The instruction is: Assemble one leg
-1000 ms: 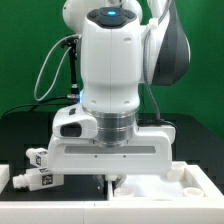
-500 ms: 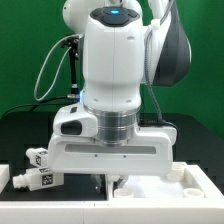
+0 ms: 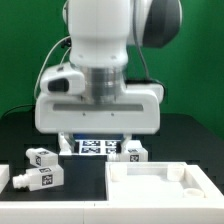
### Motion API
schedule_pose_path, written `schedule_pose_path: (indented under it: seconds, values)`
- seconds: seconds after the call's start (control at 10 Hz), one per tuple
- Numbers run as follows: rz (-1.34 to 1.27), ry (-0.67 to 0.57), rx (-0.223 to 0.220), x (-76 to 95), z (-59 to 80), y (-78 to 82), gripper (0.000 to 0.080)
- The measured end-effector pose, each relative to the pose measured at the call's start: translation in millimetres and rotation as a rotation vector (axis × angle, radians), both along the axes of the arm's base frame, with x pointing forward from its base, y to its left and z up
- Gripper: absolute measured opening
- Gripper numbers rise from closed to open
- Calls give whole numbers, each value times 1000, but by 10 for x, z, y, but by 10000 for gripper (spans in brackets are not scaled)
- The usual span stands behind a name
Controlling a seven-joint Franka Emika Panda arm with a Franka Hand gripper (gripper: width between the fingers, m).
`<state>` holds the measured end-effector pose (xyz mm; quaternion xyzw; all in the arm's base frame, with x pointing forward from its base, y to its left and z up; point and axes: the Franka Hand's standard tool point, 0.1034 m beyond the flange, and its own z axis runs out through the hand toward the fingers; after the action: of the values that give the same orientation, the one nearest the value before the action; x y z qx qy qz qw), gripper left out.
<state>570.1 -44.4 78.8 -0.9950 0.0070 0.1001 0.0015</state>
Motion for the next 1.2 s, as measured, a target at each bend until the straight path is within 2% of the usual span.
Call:
schedule_pose_path:
  seconds: [0.1,0.5,0.6,0.8,0.9,1.0,1.2]
  values:
    - [14,1,1,-55,47,-27,642]
    - [196,3,37,-73,-11,-34,649]
    - [248,-8,23,-164,-48,-118,649]
    - [417,-18,-14,-422,-124,-537,649]
    - [502,-46,-19,-516,-156,-671,649]
    - [602,-51,4,-627,-187,-756,649]
    - [610,-47,7,-639,-198,-753,649]
